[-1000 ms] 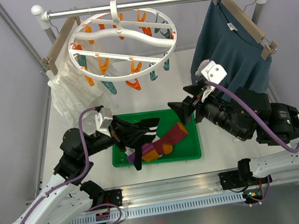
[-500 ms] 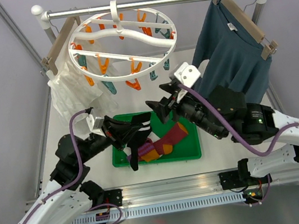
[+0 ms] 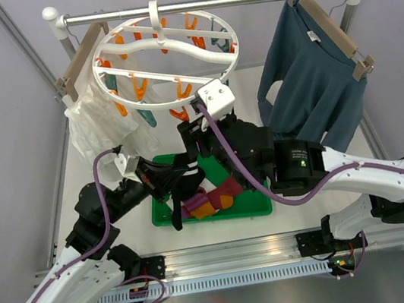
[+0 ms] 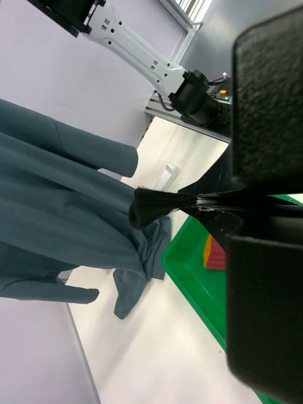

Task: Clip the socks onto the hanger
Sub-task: Open the clamp at the hanger.

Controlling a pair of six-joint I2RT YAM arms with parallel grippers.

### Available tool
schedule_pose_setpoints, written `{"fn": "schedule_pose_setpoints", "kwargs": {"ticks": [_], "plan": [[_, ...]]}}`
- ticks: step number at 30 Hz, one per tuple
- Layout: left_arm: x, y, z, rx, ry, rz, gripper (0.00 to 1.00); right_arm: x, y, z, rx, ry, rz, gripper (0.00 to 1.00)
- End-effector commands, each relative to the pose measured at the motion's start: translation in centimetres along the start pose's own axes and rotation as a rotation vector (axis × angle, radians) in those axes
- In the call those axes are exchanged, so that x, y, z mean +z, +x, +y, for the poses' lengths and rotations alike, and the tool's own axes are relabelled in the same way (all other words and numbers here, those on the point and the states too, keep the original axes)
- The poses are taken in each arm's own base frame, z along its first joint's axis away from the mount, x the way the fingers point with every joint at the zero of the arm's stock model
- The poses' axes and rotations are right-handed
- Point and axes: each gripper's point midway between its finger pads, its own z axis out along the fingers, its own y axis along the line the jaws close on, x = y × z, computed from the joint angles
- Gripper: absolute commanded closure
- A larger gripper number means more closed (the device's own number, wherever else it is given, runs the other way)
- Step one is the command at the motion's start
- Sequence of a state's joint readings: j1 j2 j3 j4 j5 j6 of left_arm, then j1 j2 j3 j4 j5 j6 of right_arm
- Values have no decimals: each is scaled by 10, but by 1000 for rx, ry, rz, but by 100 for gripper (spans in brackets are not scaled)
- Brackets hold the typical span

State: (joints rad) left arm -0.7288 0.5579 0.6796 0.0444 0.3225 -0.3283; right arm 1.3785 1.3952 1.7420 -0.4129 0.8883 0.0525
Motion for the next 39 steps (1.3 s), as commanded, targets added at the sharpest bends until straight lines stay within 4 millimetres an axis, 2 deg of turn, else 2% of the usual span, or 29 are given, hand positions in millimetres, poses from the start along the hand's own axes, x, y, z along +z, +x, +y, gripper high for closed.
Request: {"fn": "schedule_pose_setpoints", "kwargs": {"ticks": [1, 11, 22, 30, 39], "plan": [[0, -9, -1, -21, -14, -23, 98, -2, -15, -10, 39, 107, -24, 30], [2, -9, -1, -19, -10, -16, 98, 7, -17, -1, 20, 132, -26, 24], [0, -8, 0, -18, -17, -15, 98, 19, -17, 13, 3, 151, -17, 22], [-1, -9, 0, -14, -20, -18, 98, 23, -17, 8, -18, 232, -7, 21], [-1, -10, 0, -13, -23, -23, 98, 27, -17, 6, -40, 291, -1, 34]]}}
